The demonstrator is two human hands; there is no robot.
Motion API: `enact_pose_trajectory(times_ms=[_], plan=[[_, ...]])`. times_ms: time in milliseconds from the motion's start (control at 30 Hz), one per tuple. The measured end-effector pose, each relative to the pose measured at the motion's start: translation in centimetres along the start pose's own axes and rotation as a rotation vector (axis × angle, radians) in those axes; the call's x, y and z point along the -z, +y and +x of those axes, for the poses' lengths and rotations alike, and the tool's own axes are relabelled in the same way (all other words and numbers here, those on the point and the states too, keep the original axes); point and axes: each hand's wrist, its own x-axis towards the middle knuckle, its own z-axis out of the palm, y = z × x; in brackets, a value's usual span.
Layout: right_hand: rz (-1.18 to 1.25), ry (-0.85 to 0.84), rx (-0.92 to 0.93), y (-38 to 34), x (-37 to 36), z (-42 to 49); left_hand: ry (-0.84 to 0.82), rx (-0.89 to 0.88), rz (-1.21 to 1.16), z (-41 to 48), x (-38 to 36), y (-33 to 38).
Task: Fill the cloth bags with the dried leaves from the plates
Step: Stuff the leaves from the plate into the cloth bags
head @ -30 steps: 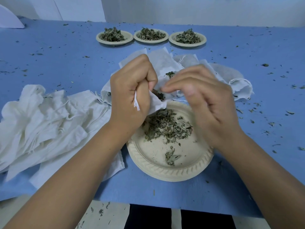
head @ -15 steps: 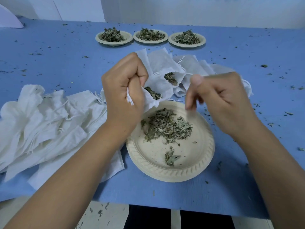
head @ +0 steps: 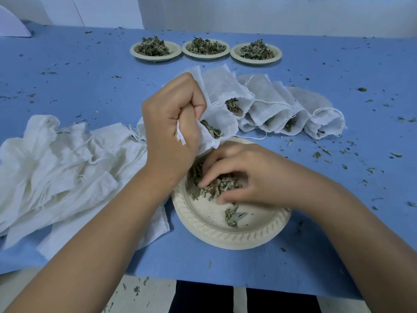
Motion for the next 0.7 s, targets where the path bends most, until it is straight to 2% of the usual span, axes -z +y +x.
enact_pose_trajectory(times_ms=[133,400,533,700], plan=[[0.036,0.117,0.006,0.1,0.7,-0.2,0.003,0.011,0.005,0.1,0.0,0.0],[0.329,0.393,-0.057,0.5,2.7,-1.2,0.008,0.009,0.009,0.1,0.1,0.0],[0.479,0.465,0.025,0.4,3.3,-1.7,-0.015,0.004,0.009,0.2,0.1,0.1],[0.613,0.720,0.147,0.3,3.3,-1.3,-0.092,-0.028,0.020,0.0,-0.1,0.3]])
